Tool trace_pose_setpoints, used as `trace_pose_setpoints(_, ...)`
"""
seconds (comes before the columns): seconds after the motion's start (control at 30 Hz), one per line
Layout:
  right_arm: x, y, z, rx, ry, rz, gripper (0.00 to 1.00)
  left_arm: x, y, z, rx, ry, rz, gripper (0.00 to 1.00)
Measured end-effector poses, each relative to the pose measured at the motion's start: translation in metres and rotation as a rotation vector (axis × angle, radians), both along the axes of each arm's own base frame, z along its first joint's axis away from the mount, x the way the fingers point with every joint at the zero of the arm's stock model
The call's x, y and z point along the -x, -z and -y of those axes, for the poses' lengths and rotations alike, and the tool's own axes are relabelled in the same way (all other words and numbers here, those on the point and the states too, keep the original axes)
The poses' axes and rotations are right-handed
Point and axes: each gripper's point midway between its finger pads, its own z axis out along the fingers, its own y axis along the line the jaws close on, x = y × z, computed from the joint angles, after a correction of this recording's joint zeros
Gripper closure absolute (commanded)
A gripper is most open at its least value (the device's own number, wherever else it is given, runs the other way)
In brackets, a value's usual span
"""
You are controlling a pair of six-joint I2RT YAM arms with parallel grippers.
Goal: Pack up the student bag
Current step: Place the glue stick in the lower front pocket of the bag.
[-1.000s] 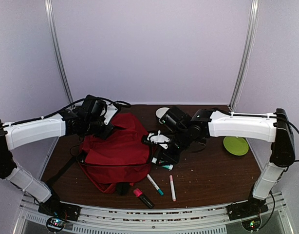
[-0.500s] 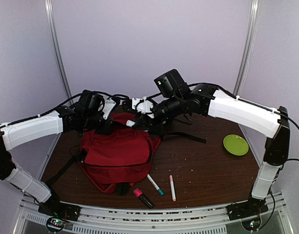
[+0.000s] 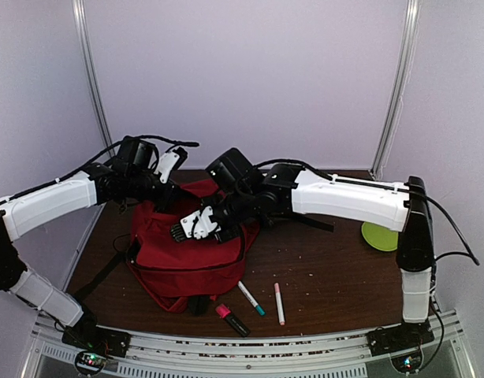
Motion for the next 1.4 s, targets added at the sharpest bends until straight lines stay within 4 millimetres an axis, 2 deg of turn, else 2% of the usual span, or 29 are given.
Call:
trace_pose_setpoints(0.23,-0.030,0.016,-0.023,-0.030,0.037,0.136,1.00,0.007,-0.001,0.005,0.023,0.041,-0.038,1.00)
trace_pose_setpoints(0.57,-0.066,0.025,-0.051,-0.115,0.072,0.261,1.00,0.015,0.002,0.008,0.035,0.075,-0.077,1.00)
trace_pose_setpoints(0.7,-0.088,0.031,-0.062,-0.139,0.093,0.301,1.00,0.018,0.003,0.010,0.040,0.087,-0.090,1.00)
trace_pose_setpoints(0.83,-0.111,0.041,-0.062,-0.137,0.131,0.340,1.00,0.021,0.003,0.011,0.046,0.098,-0.097,1.00)
trace_pose_setpoints(1.03,-0.131,0.055,-0.059,-0.110,0.176,0.402,0.97,0.024,-0.002,0.010,0.056,0.104,-0.094,1.00)
trace_pose_setpoints(1.13,-0.144,0.058,-0.065,-0.115,0.216,0.439,0.95,0.024,-0.003,0.010,0.059,0.106,-0.093,1.00)
trace_pose_setpoints(1.17,-0.147,0.059,-0.067,-0.116,0.225,0.447,0.89,0.023,-0.004,0.008,0.056,0.099,-0.091,1.00)
trace_pose_setpoints(1.23,-0.156,0.062,-0.070,-0.123,0.261,0.471,0.64,0.023,-0.005,0.007,0.063,0.100,-0.092,1.00)
trace_pose_setpoints(1.27,-0.160,0.062,-0.070,-0.128,0.273,0.477,0.55,0.023,-0.005,0.006,0.060,0.095,-0.090,1.00)
trace_pose_setpoints(1.33,-0.164,0.062,-0.070,-0.134,0.297,0.491,0.49,0.022,-0.005,0.005,0.060,0.091,-0.089,1.00)
trace_pose_setpoints(1.4,-0.166,0.061,-0.069,-0.138,0.314,0.495,0.46,0.021,-0.007,0.005,0.064,0.092,-0.081,1.00)
